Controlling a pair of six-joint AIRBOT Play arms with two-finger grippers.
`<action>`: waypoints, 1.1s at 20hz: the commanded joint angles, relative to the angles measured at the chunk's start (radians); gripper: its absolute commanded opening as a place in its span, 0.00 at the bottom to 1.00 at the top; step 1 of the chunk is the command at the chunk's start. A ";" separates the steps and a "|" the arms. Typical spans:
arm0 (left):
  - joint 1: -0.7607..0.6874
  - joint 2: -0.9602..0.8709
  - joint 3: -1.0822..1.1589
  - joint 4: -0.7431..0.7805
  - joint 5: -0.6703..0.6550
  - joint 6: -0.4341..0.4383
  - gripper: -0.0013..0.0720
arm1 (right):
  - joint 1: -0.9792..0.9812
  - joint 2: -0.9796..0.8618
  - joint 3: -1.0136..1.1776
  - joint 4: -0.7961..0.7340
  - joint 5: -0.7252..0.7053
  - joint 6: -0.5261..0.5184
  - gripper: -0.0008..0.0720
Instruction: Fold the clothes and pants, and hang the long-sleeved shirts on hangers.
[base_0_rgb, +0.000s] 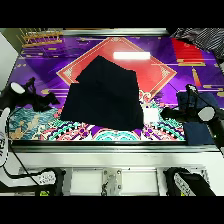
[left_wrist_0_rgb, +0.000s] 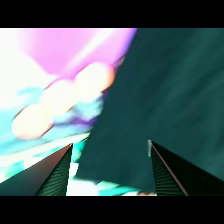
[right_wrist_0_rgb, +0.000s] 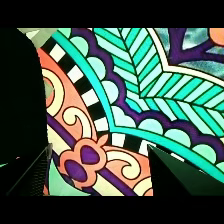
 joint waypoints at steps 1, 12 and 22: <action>0.089 0.072 -0.239 -0.029 0.101 -0.018 0.69 | 0.000 0.000 -0.001 0.030 0.000 0.000 0.91; -0.088 -0.035 -0.224 -0.261 0.215 0.063 0.51 | 0.000 0.000 -0.001 0.031 0.002 0.000 0.91; -0.145 0.164 -0.329 -0.224 0.204 0.067 0.03 | 0.005 -0.003 -0.177 0.039 0.006 0.457 0.91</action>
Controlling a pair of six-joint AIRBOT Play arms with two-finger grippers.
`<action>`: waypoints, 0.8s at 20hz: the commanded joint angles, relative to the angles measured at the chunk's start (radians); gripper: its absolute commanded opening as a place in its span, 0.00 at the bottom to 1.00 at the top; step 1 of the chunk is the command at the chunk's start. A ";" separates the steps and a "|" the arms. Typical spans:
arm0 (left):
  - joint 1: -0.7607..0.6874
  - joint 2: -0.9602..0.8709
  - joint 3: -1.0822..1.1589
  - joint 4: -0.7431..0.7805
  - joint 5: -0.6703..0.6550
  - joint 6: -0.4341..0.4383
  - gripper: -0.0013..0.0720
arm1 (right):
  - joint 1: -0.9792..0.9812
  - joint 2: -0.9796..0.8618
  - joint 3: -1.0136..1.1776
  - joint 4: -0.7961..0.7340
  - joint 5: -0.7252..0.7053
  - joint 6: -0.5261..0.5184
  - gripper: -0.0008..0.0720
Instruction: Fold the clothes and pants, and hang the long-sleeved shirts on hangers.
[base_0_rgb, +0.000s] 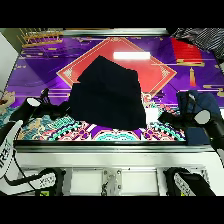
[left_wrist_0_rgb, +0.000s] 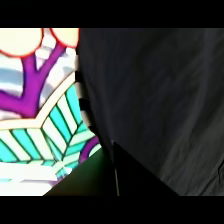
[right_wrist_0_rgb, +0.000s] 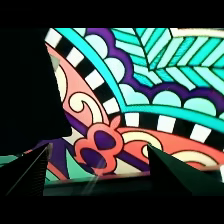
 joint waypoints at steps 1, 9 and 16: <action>-0.005 0.116 -0.105 0.018 -0.001 0.003 0.03 | 0.010 -0.004 -0.126 0.032 -0.064 0.256 0.91; -0.005 0.263 -0.245 0.017 -0.001 0.010 0.03 | 0.198 -0.122 -0.230 0.314 -0.496 0.259 0.91; -0.005 0.263 -0.245 0.017 -0.002 0.010 0.03 | 0.264 -0.226 -0.197 0.342 -0.640 0.252 0.90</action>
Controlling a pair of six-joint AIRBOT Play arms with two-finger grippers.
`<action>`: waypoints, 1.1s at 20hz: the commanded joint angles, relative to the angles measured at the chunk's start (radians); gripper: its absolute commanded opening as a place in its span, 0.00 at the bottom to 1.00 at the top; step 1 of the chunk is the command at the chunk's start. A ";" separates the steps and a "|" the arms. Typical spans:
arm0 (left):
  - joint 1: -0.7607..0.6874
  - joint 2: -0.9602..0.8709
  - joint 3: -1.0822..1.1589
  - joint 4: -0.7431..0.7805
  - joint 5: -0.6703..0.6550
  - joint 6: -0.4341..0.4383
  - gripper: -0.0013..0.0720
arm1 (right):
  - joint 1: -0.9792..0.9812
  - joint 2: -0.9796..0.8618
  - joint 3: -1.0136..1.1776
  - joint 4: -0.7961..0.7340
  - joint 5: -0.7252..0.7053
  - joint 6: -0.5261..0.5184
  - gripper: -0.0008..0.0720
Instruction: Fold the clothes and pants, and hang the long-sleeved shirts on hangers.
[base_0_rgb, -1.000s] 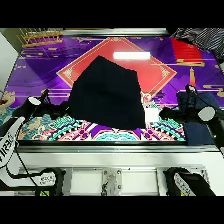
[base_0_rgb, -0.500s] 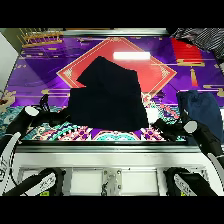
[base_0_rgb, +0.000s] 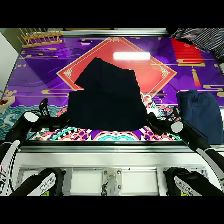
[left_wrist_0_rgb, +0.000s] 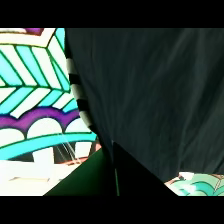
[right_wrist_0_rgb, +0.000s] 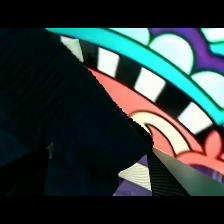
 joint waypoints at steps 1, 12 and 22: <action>-0.001 0.004 -0.003 0.000 0.000 -0.001 0.03 | 0.018 -0.054 0.012 0.011 -0.057 -0.001 0.90; 0.000 0.004 0.005 0.000 0.004 -0.002 0.03 | 0.034 -0.093 0.096 -0.109 -0.048 -0.171 0.04; 0.057 0.302 0.804 -0.002 -0.123 -0.002 0.03 | 0.034 0.170 0.949 -0.550 0.552 -0.343 0.04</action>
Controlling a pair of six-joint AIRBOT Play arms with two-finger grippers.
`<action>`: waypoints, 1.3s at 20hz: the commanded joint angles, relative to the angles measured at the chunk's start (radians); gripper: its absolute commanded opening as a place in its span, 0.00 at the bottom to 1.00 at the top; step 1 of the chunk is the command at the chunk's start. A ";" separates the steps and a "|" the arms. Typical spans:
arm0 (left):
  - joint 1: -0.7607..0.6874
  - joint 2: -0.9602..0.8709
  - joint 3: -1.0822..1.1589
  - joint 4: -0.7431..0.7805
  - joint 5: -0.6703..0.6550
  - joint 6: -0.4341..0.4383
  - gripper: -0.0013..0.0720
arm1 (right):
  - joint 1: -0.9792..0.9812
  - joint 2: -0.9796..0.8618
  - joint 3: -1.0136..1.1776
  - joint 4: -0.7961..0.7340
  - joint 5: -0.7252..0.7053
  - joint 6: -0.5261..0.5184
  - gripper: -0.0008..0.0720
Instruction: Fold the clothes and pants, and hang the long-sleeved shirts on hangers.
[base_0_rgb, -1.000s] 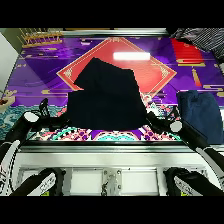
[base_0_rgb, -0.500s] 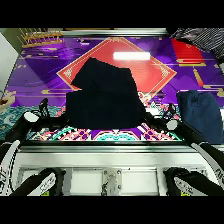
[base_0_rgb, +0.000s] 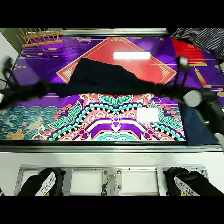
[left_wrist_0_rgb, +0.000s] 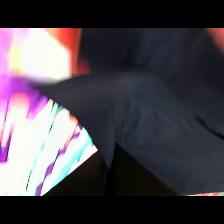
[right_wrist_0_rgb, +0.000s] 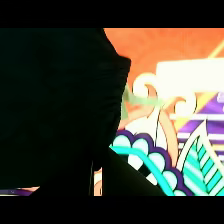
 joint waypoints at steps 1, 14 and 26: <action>0.008 0.145 0.343 0.006 -0.015 0.001 0.03 | -0.001 0.111 0.322 -0.074 0.216 -0.061 0.04; 0.009 0.222 0.622 0.004 -0.023 -0.032 0.02 | 0.000 0.399 0.455 -0.060 0.492 0.151 0.03; -0.183 -0.542 0.522 -0.001 -0.067 -0.048 0.03 | -0.002 -0.339 0.443 -0.088 0.580 0.043 0.04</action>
